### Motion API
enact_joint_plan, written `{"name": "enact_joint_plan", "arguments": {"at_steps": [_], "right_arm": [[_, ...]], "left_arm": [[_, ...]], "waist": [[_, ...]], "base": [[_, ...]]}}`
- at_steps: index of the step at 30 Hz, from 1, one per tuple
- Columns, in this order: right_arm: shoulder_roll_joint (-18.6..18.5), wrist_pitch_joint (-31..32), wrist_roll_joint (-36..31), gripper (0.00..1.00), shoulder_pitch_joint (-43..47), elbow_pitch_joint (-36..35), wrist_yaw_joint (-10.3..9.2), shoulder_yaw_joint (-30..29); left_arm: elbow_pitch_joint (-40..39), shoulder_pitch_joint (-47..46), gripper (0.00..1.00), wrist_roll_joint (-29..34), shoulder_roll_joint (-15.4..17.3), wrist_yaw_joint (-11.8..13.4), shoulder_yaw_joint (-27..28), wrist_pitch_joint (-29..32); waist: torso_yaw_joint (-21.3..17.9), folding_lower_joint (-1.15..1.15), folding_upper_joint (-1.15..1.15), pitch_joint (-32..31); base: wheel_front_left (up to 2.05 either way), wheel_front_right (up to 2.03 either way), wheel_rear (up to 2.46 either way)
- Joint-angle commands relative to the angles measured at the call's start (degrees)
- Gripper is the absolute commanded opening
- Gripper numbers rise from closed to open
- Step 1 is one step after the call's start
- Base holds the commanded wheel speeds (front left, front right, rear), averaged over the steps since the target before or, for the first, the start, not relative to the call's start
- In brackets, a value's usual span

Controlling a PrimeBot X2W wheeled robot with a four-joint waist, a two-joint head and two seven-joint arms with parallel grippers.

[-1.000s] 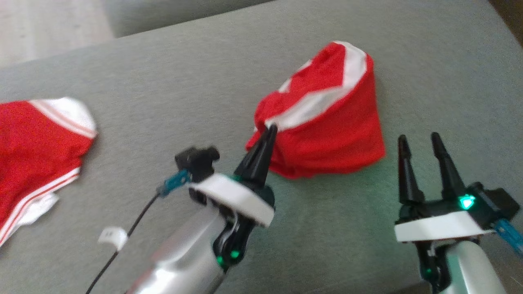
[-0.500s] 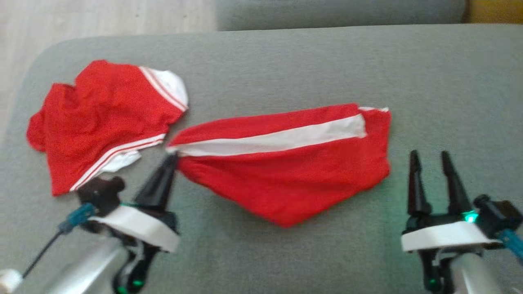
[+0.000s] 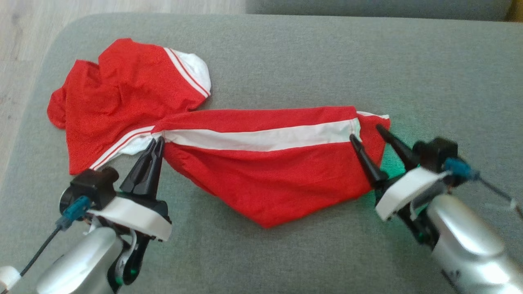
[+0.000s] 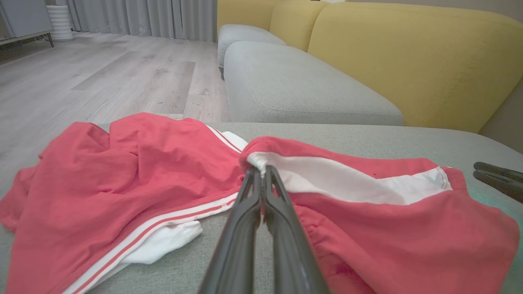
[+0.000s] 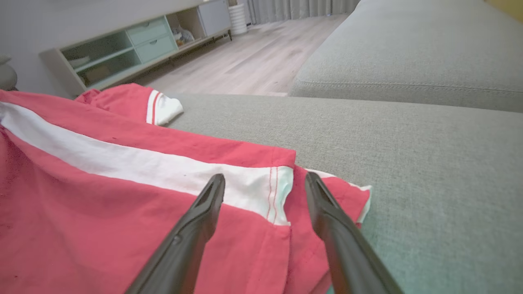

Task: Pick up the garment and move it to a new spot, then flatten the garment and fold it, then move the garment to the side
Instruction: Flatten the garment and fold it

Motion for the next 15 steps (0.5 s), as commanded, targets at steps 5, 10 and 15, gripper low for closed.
{"name": "enact_joint_plan", "arguments": {"at_steps": [5,10,15], "right_arm": [[-3.6,3.6,6.1,1.0,-6.5,3.2,0.42,6.4],[-4.7,4.5,10.1,1.0,-10.1,5.3,0.42,12.0],[-5.4,2.1,11.2,0.0,-12.5,6.5,0.42,15.2]], "left_arm": [[-1.5,-3.7,0.0,-0.1,-0.2,-1.0,3.6,-1.1],[-1.1,-4.4,0.0,0.1,-1.5,-1.8,3.8,-1.3],[-0.9,-4.6,0.0,0.7,-2.1,-1.9,4.1,-1.5]], "waist": [[1.5,0.0,0.0,1.8],[2.3,0.0,0.0,2.8],[2.3,0.0,0.0,3.3]], "base": [[0.0,0.0,0.0],[0.0,0.0,0.0],[0.0,0.0,0.0]]}}
